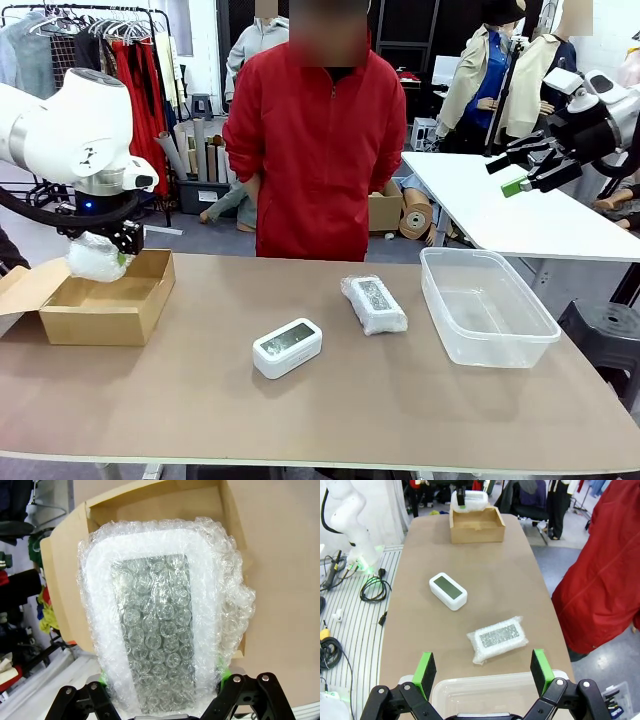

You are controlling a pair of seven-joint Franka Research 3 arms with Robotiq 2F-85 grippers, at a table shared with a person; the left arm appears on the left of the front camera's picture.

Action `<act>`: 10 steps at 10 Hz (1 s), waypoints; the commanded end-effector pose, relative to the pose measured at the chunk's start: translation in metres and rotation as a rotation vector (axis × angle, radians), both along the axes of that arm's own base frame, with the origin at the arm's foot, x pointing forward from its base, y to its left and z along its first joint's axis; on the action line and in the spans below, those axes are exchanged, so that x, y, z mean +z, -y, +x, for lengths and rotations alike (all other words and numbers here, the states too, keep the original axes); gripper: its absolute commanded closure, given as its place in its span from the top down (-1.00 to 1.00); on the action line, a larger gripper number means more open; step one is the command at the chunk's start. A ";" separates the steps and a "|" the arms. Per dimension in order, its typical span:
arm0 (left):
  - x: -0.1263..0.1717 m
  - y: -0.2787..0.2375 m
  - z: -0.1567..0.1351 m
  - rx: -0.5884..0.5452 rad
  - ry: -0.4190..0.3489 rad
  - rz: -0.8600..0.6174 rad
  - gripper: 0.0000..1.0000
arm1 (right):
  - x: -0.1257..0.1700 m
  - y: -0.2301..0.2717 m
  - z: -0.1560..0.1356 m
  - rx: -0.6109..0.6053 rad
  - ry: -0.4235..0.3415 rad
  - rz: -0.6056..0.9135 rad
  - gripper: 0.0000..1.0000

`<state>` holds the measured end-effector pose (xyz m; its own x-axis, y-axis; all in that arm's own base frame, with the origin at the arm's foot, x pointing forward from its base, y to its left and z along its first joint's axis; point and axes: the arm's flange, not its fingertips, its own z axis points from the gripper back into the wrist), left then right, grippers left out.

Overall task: Separate and place wrapped and unwrapped clocks.
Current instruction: If the picked Digital clock is wrapped, place it in the Package Box ; if not, place it in the Organizing box.

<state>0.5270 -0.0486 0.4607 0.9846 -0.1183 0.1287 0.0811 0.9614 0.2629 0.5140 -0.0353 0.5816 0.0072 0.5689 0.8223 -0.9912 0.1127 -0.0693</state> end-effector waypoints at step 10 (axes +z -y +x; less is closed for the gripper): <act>-0.049 -0.044 0.010 -0.037 0.005 0.074 -1.00 | 0.002 -0.001 -0.001 0.003 0.004 0.002 1.00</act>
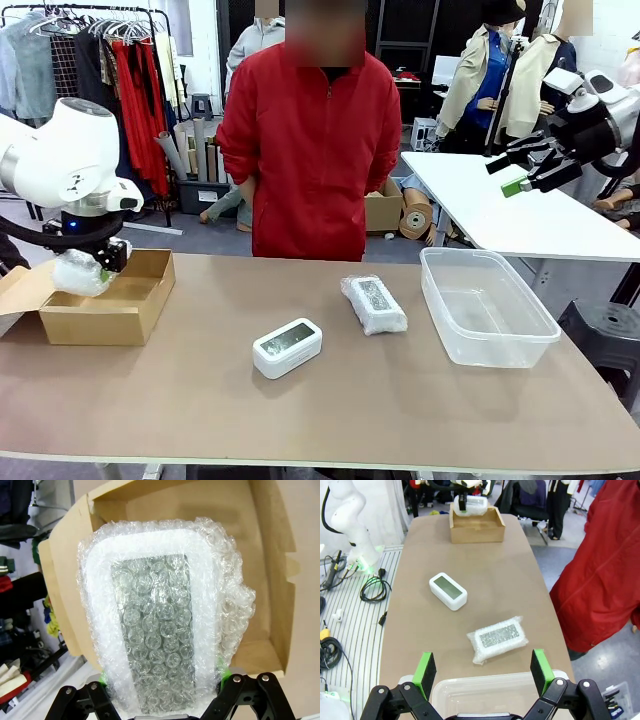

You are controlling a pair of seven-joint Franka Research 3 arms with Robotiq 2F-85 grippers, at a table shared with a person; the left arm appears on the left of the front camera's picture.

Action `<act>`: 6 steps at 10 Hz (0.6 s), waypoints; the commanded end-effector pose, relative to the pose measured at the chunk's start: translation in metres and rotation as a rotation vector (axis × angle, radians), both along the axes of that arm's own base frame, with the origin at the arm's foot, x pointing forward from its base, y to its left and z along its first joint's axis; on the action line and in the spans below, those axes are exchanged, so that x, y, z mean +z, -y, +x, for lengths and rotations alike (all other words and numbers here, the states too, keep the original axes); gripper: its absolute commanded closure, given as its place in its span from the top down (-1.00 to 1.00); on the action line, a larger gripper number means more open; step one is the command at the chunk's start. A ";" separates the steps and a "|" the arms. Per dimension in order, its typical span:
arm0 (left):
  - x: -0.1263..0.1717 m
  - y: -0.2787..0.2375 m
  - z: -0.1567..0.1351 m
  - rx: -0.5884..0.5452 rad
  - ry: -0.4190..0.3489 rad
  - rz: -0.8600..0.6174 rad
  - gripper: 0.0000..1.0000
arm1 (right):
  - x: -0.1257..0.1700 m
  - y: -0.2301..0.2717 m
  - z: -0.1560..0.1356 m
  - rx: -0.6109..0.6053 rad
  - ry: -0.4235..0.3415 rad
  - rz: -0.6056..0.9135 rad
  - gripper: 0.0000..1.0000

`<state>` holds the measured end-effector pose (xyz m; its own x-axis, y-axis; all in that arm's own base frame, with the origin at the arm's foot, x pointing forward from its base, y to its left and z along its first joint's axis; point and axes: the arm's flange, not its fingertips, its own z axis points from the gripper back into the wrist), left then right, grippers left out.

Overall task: Separate and place wrapped and unwrapped clocks.
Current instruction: If the picked Digital clock is wrapped, place it in the Package Box ; if not, place it in the Organizing box.

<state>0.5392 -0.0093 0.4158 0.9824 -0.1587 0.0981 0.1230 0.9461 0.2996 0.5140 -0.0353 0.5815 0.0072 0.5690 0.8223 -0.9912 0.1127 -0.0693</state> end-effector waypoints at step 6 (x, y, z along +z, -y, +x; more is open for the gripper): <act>-0.038 -0.028 0.007 0.039 -0.007 0.053 -1.00 | 0.002 -0.001 -0.001 0.003 0.004 0.002 1.00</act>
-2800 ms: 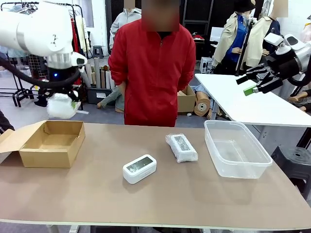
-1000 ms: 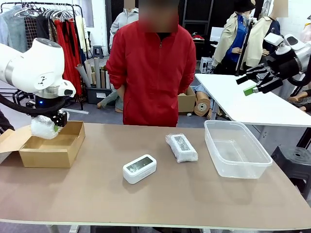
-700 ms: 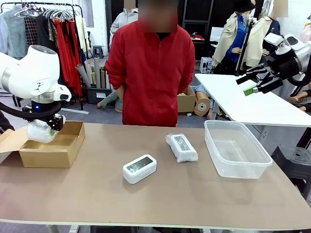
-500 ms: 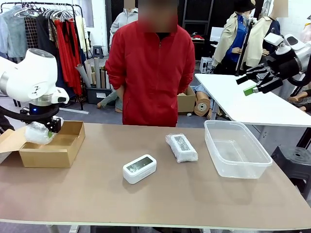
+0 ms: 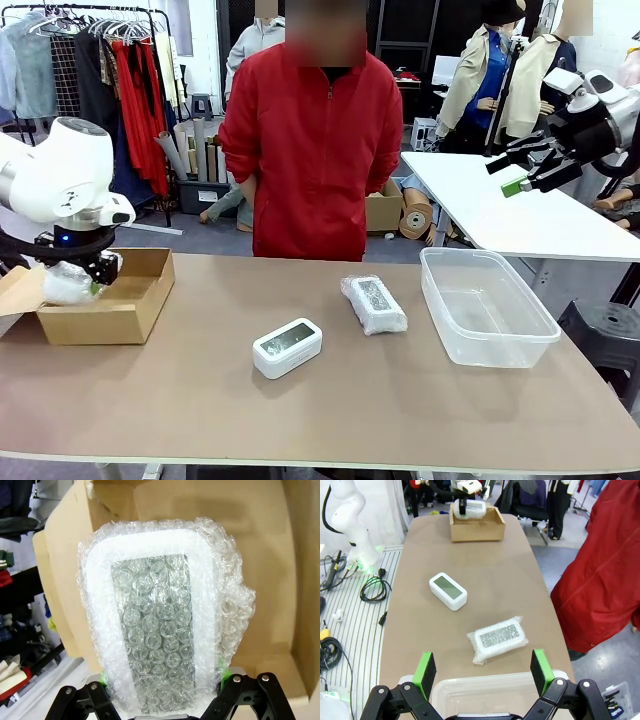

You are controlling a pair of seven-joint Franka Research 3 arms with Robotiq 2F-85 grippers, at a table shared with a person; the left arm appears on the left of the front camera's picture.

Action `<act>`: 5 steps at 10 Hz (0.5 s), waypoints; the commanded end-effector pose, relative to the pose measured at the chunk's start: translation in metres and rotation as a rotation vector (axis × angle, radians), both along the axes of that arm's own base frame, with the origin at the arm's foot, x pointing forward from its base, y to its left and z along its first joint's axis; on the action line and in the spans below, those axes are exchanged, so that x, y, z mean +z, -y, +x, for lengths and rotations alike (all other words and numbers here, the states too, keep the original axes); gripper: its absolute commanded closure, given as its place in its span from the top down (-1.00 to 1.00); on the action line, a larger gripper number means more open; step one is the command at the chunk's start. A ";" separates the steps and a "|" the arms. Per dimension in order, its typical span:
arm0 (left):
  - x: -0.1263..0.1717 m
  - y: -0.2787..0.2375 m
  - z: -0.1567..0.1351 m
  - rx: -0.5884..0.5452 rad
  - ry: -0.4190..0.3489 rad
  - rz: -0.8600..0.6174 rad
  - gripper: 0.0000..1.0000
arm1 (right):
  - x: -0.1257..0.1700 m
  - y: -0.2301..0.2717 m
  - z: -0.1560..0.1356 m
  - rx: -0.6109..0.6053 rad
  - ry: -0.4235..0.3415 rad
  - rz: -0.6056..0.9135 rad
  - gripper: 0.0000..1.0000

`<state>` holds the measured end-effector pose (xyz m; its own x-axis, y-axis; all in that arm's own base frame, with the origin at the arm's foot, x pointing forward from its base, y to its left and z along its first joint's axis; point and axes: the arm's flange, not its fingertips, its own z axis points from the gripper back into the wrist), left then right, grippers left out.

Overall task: Separate and place wrapped and unwrapped clocks.
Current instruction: If the picked Digital clock is wrapped, place it in the Package Box ; if not, place it in the Organizing box.

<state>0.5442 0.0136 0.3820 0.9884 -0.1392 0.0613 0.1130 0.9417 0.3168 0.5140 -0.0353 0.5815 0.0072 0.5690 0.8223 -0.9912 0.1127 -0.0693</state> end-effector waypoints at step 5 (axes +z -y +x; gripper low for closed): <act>-0.005 0.002 0.007 0.015 0.071 -0.022 -1.00 | 0.002 -0.001 -0.001 0.003 0.004 0.002 1.00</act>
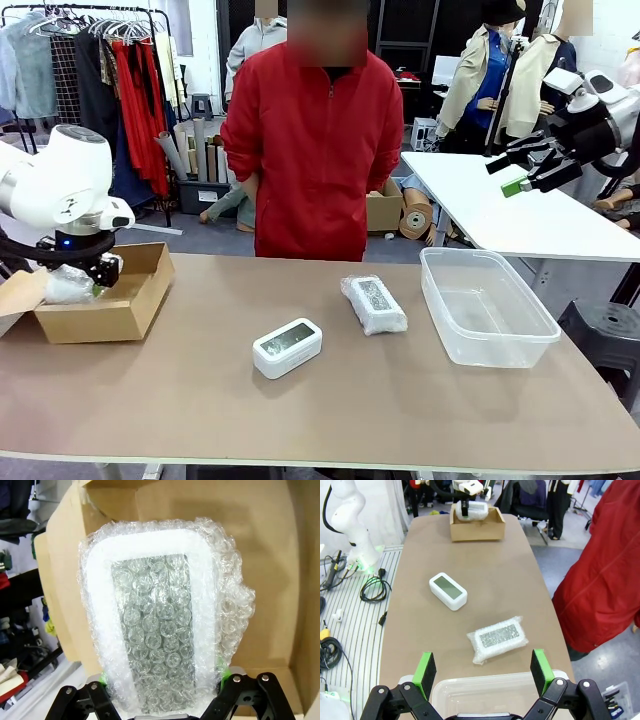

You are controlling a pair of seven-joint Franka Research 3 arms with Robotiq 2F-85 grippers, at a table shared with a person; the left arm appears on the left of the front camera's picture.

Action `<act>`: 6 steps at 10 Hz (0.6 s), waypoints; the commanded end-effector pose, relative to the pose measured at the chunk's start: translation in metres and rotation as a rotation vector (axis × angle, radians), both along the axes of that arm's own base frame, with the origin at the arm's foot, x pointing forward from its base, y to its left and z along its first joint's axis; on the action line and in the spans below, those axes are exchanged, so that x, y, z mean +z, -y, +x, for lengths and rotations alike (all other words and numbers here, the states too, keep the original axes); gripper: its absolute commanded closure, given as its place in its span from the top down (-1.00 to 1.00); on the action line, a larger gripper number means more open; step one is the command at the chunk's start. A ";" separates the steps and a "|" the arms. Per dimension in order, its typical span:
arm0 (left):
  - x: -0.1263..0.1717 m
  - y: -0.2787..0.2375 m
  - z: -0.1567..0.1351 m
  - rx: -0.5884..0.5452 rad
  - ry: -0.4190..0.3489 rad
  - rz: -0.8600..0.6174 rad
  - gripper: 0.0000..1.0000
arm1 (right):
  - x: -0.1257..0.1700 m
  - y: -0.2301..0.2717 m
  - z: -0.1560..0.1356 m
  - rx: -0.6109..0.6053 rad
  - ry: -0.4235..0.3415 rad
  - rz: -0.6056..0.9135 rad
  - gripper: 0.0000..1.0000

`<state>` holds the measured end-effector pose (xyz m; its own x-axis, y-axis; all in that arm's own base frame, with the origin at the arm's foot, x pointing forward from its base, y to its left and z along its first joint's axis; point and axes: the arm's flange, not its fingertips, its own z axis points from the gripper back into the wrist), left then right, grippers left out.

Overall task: Separate and place wrapped and unwrapped clocks.
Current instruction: If the picked Digital clock is wrapped, place it in the Package Box ; if not, place it in the Organizing box.

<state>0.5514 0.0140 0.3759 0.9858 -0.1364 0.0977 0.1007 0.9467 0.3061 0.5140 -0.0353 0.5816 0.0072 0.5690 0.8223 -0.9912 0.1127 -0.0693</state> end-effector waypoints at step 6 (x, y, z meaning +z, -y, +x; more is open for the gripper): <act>0.007 0.021 0.012 0.024 0.059 -0.067 -1.00 | 0.002 -0.001 -0.001 0.003 0.004 0.002 1.00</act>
